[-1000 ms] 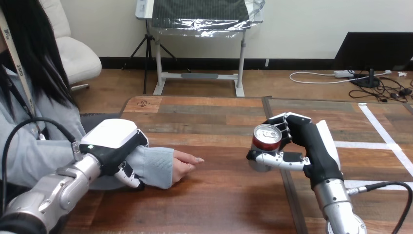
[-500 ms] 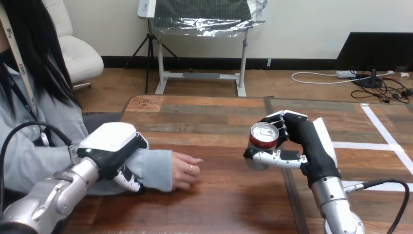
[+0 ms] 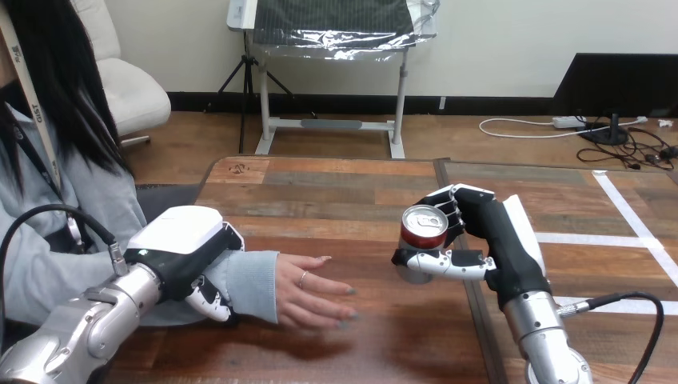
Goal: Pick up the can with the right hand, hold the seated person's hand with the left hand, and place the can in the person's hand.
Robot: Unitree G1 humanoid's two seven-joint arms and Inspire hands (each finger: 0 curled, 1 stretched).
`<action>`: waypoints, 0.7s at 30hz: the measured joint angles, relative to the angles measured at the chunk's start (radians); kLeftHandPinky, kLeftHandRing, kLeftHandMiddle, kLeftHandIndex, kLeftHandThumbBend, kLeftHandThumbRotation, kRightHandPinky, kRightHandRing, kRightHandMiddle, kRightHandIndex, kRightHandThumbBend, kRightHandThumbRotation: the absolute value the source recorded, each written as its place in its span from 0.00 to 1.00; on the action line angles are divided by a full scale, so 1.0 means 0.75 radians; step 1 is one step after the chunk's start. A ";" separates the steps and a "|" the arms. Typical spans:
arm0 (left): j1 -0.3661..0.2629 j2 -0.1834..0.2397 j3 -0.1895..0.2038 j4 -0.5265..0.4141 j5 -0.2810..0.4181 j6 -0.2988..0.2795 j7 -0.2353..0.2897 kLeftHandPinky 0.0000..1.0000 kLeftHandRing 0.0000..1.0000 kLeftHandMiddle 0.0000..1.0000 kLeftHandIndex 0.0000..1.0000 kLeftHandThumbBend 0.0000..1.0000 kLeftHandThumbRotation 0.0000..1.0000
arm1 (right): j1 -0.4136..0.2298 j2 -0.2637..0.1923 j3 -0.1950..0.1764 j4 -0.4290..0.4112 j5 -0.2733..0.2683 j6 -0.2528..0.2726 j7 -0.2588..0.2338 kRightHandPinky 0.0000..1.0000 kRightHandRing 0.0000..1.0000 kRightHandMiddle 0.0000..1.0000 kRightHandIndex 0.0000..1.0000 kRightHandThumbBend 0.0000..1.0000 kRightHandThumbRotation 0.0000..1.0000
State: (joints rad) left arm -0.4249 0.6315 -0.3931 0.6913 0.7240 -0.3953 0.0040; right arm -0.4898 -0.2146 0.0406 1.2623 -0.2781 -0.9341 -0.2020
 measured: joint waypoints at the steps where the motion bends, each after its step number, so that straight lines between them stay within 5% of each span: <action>1: 0.005 0.000 0.004 -0.010 -0.004 0.001 -0.005 0.22 0.28 0.35 0.39 0.92 0.00 | 0.000 0.002 0.000 0.000 -0.001 0.000 -0.002 0.38 0.43 0.50 0.50 0.82 0.00; 21: 0.091 0.000 0.052 -0.191 -0.024 0.012 -0.061 0.21 0.27 0.33 0.36 0.95 0.00 | -0.007 0.048 0.009 0.000 -0.017 0.000 -0.017 0.37 0.42 0.49 0.50 0.82 0.00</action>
State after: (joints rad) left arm -0.3571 0.6315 -0.3539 0.5479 0.7064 -0.3862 -0.0418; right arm -0.4947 -0.1789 0.0474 1.2623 -0.2912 -0.9340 -0.2147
